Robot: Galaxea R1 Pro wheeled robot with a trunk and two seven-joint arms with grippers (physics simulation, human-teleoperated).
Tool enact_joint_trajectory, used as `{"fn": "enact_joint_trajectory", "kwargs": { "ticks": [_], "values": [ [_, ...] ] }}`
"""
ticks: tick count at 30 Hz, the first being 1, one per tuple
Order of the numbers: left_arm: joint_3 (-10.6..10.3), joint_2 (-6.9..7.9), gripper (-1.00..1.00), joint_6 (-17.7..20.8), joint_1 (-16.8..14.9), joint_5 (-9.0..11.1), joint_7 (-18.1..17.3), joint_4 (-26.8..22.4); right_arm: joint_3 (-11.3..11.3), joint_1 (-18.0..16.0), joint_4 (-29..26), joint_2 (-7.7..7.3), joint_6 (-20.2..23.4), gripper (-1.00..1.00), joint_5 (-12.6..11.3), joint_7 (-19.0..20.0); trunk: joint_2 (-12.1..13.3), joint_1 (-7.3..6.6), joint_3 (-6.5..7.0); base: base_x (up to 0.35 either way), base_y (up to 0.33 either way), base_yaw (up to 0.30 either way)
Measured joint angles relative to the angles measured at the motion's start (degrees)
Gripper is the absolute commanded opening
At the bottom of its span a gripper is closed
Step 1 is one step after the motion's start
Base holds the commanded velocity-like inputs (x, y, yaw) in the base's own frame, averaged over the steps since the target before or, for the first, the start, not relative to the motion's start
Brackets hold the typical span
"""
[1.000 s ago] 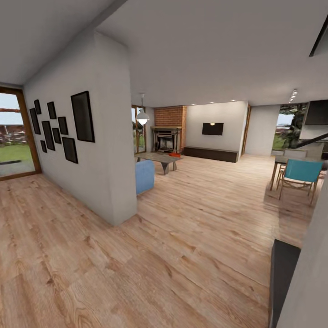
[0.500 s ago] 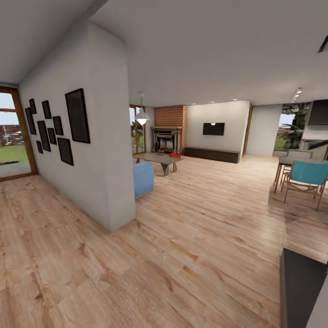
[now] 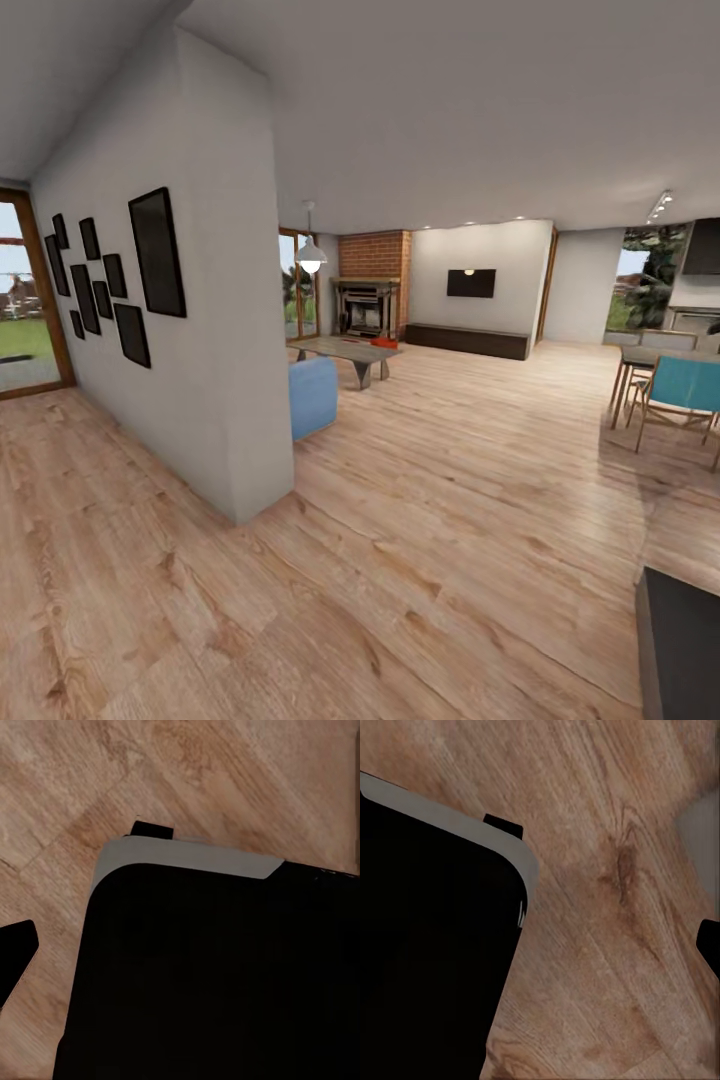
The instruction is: Move the two storage containers from the living room to the garage. In the garage, place one container on the floor and stack the other container on top of it (either order is fine).
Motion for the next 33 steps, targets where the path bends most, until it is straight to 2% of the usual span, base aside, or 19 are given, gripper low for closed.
{"fn": "enact_joint_trajectory", "kwargs": {
  "ticks": [33],
  "values": [
    [0.0, -0.02, 1.0, -0.12, 0.0, -0.01, 0.0, 0.0, 0.0, 0.0, 0.0, 0.15, 0.0, 1.0, 0.01, 0.0, 0.0, 0.0, 0.0, 0.325, 0.0, 0.0]
  ]
}}
